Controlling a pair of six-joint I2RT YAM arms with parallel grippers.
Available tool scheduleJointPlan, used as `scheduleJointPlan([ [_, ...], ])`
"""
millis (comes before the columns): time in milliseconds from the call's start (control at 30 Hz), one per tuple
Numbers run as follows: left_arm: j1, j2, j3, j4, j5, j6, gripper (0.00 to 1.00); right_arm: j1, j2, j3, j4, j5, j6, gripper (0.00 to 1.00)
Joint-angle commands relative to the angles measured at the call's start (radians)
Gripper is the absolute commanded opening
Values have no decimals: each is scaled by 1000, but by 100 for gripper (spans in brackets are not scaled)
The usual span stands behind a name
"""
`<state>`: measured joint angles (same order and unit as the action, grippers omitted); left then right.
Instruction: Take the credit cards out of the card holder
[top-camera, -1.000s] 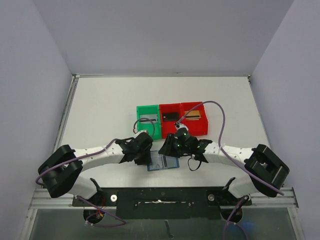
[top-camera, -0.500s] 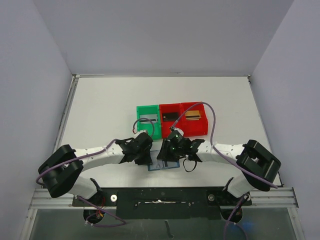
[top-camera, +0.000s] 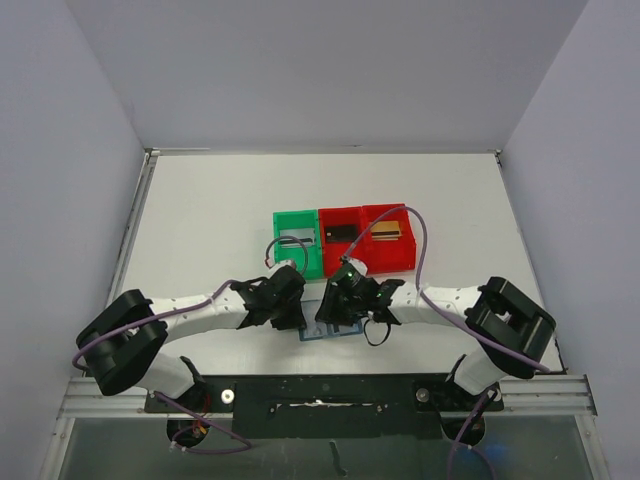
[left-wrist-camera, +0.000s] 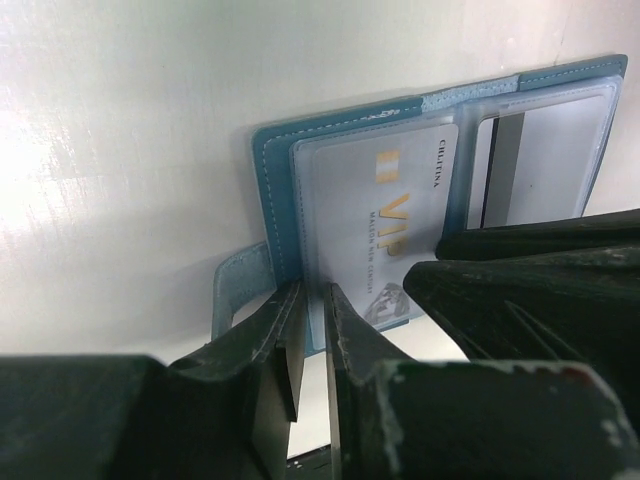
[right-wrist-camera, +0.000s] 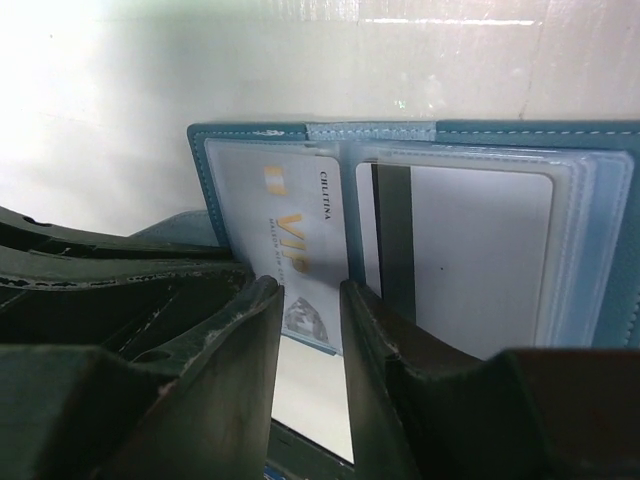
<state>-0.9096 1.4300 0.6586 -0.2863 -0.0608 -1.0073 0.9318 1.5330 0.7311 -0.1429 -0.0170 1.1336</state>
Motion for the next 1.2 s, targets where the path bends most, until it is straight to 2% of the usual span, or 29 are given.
scheduleJointPlan([
  [0,-15,49,-35,2,-2,-6,13,-10,-6,-54,163,-63,-3,30],
  [100,-17,49,-37,-5,-8,-11,13,-40,-37,-110,247,-97,20,27],
  [233,-17,51,-33,-7,-9,-11,12,-75,-73,-147,263,-102,27,26],
  [400,-17,67,-27,-3,-8,-11,9,-49,-90,-71,32,28,-13,31],
  [500,-18,80,-23,-5,-8,-8,7,-34,-43,-23,-78,73,-27,32],
  [700,-24,100,-20,0,-8,-8,5,-2,24,1,-99,84,-25,31],
  [900,-29,114,-39,21,-11,-28,4,-23,5,-56,55,9,-26,27],
  [1167,-31,124,-44,25,-16,-33,2,-127,-88,-261,506,-224,13,8],
])
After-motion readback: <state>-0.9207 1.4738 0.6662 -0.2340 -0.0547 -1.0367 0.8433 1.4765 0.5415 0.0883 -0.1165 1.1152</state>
